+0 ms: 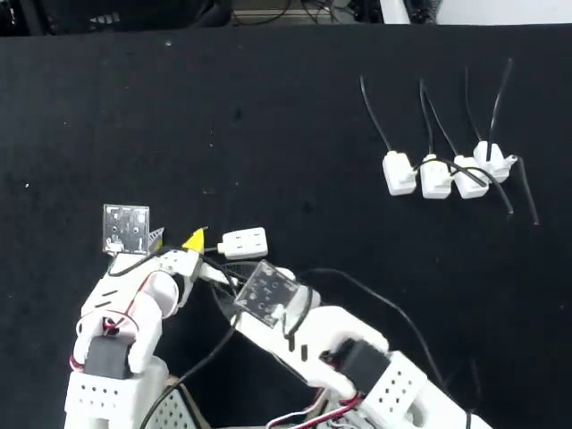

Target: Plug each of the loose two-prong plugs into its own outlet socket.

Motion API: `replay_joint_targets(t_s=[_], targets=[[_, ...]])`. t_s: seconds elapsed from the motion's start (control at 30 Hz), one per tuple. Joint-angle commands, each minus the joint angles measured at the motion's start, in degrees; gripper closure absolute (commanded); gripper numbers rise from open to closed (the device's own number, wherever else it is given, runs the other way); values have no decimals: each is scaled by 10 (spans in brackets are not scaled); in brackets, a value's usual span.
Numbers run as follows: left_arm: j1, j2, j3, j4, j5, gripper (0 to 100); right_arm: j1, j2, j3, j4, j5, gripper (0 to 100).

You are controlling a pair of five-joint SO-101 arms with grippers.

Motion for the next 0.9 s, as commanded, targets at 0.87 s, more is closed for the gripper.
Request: replay_joint_targets(t_s=[0.87], targets=[[-80,4,-47,-3,-1,787,142,-35,-104,236,22,988]])
